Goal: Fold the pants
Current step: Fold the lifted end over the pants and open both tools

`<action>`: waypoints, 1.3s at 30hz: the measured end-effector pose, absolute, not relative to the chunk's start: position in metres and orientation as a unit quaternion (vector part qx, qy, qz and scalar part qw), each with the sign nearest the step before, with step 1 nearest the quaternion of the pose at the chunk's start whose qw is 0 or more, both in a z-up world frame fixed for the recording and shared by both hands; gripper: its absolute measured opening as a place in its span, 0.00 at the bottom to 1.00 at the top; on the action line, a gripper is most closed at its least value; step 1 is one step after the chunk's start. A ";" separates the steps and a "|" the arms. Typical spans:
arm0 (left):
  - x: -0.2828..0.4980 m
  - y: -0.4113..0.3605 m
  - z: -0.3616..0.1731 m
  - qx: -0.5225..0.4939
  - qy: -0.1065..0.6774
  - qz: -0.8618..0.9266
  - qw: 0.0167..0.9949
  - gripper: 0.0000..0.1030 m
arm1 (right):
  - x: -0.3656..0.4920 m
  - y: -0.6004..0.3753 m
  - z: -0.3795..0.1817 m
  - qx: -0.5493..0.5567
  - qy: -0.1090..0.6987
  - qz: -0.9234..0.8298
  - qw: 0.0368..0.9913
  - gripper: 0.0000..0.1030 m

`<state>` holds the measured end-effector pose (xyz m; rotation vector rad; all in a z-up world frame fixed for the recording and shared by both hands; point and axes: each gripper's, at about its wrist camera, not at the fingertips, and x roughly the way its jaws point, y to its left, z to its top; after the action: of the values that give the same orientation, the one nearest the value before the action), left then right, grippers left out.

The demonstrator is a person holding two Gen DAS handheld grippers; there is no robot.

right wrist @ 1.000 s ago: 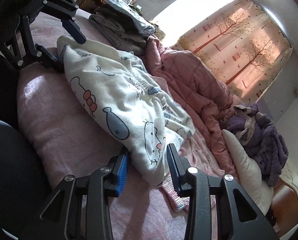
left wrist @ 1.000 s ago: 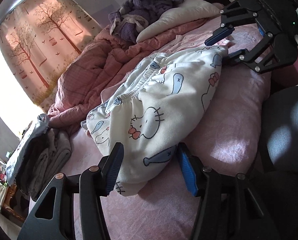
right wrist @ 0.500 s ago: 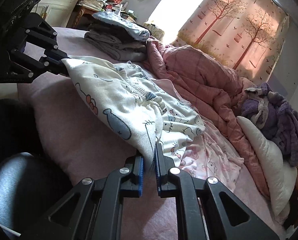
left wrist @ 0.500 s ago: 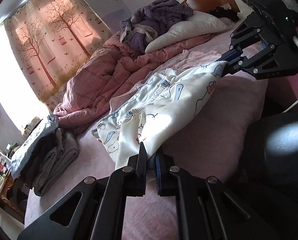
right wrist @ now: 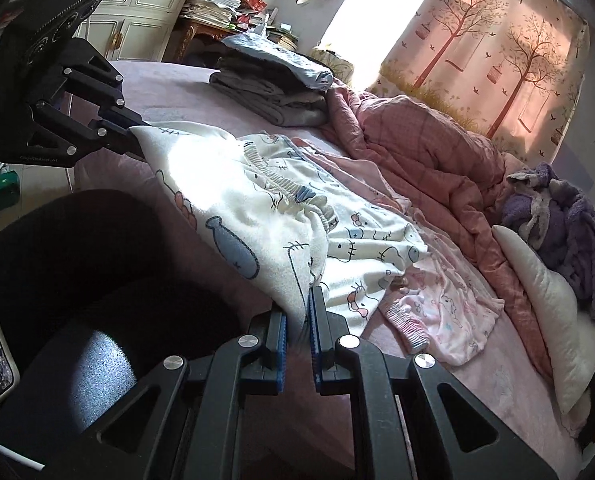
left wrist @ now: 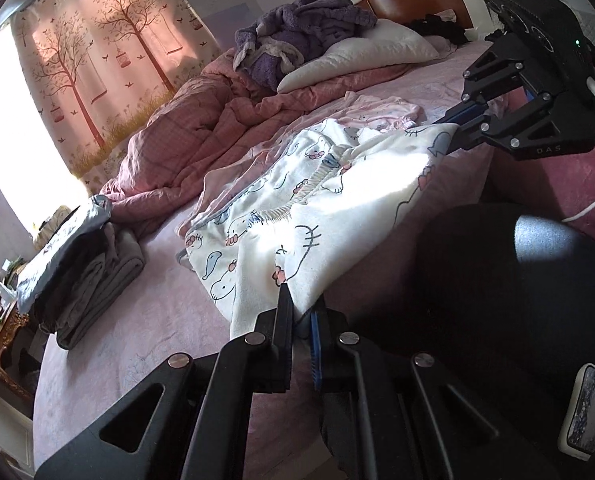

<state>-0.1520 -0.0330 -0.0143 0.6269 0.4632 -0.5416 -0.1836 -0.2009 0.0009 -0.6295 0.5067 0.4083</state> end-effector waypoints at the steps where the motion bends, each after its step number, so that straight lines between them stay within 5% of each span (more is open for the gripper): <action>1: -0.152 -0.033 -0.014 0.296 0.227 -0.262 0.890 0.07 | -0.182 -0.201 0.001 -0.299 0.246 0.198 0.901 0.09; 28: 0.008 -0.041 0.017 0.218 0.368 -0.332 0.841 0.08 | 0.006 -0.240 0.051 -0.128 0.391 0.376 0.831 0.09; 39: 0.046 -0.046 0.014 0.213 0.361 -0.313 0.852 0.08 | 0.065 -0.253 0.037 -0.093 0.437 0.362 0.818 0.09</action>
<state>0.0460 -0.0457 0.0143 0.4488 0.7588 -0.6591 0.0646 -0.2526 0.0371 -0.1975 0.9322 0.7710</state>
